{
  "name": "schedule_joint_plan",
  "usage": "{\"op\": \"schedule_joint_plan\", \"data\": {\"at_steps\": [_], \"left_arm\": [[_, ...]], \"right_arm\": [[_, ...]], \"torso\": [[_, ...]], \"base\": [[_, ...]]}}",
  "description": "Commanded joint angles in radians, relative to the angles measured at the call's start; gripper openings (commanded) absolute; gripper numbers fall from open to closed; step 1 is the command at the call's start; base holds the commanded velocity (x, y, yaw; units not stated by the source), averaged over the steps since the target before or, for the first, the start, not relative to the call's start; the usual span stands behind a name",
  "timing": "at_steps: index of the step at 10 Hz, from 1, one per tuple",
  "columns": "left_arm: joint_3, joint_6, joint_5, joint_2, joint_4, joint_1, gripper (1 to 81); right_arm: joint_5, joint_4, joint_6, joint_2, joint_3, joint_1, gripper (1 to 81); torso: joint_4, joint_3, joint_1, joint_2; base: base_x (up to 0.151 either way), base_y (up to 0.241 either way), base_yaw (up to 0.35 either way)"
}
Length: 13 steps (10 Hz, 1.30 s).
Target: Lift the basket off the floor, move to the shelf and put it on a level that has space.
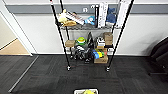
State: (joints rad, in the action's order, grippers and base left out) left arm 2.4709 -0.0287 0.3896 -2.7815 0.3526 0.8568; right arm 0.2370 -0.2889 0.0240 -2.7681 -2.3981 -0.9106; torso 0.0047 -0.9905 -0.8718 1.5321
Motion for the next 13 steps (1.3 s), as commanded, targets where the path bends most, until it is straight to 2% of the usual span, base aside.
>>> {"op": "schedule_joint_plan", "data": {"at_steps": [1, 4, 6, 7, 12, 13], "left_arm": [[-0.006, -0.003, 0.083, 0.019, 0.028, -0.117, 81.1], [-0.006, -0.002, 0.092, 0.019, 0.029, -0.149, 81.1], [-0.006, -0.003, 0.143, 0.025, 0.046, -0.175, 81.1], [-0.006, -0.003, 0.144, 0.028, 0.046, -0.179, 81.1], [-0.004, -0.002, 0.144, 0.025, 0.048, -0.204, 81.1], [-0.004, -0.002, 0.146, 0.023, 0.049, -0.213, 81.1]], "right_arm": [[0.077, -0.022, -0.004, 0.014, -0.004, 0.118, 81.1], [0.111, -0.026, -0.004, 0.002, -0.004, 0.175, 81.1], [0.136, -0.026, -0.006, -0.003, -0.004, 0.210, 81.1], [0.143, -0.026, -0.006, -0.006, -0.004, 0.216, 81.1], [0.150, -0.027, -0.006, -0.037, -0.045, 0.244, 81.1], [0.157, -0.035, -0.006, -0.043, -0.045, 0.255, 81.1]], "torso": [[0.000, 0.000, -0.063, 0.097], [0.000, 0.000, -0.127, 0.199], [0.000, -0.059, -0.167, 0.263], [0.000, -0.105, -0.189, 0.299], [0.000, -0.245, -0.288, 0.454], [0.000, -0.249, -0.309, 0.488]], "base": [[0.000, 0.000, 0.000], [0.000, 0.000, 0.000], [0.000, 0.000, 0.000], [0.000, 0.000, 0.000], [0.000, 0.000, 0.000], [0.000, 0.000, 0.000]]}}
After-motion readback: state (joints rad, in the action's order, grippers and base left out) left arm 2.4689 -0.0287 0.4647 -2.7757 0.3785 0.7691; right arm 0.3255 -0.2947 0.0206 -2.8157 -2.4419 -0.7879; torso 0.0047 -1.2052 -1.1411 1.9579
